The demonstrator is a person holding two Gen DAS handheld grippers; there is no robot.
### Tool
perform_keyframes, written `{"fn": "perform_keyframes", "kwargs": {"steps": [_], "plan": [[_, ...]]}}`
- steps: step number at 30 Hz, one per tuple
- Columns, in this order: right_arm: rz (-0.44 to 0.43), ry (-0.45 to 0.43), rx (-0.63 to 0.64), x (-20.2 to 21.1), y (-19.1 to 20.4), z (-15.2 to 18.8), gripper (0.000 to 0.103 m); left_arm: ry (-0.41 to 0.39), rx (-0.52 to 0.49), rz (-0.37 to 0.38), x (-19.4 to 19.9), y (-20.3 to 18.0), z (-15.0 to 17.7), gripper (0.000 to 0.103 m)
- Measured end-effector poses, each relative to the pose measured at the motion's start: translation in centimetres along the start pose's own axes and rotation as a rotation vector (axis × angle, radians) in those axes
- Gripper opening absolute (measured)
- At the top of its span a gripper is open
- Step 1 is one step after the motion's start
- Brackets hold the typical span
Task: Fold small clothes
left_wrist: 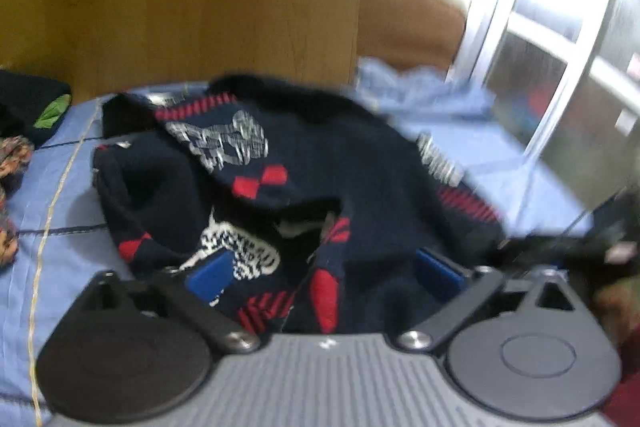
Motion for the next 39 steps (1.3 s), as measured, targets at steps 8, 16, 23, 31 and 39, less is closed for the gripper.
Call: {"fn": "perform_keyframes", "kwargs": {"steps": [8,16,23,31,39], "plan": [[-0.068,-0.144,0.108,2.4,3.1,-2.8,0.014,-0.07,0.24,0.036,1.6,3.8,-1.2,0.008],[-0.344,-0.414,0.237,9.1,15.7,-9.9,0.014,-0.649,0.48,0.026,19.1,7.2,-7.0,0.008],[-0.548,-0.655,0.458,17.9,30.1,-12.2,0.014,-1.021,0.455,-0.046,34.9,4.0,-9.7,0.008],[-0.517,-0.75,0.607,21.5,37.3,-13.7,0.014,-1.119,0.41,-0.16,39.3,2.2,-12.3,0.008],[-0.322,-0.591,0.512,12.6,28.4,-16.6,0.014,-0.799,0.495,-0.25,24.7,4.7,-12.6,0.009]]}}
Point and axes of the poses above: each gripper's, at about its wrist camera, not at the fingertips, and x roughly against the way its jaws point, y to its left, z to its underside, the point moved 7 cm from there along -x, roughly the way its jaws point, and after that the axes turned 12 degrees about -x, right-handed, at the moved point
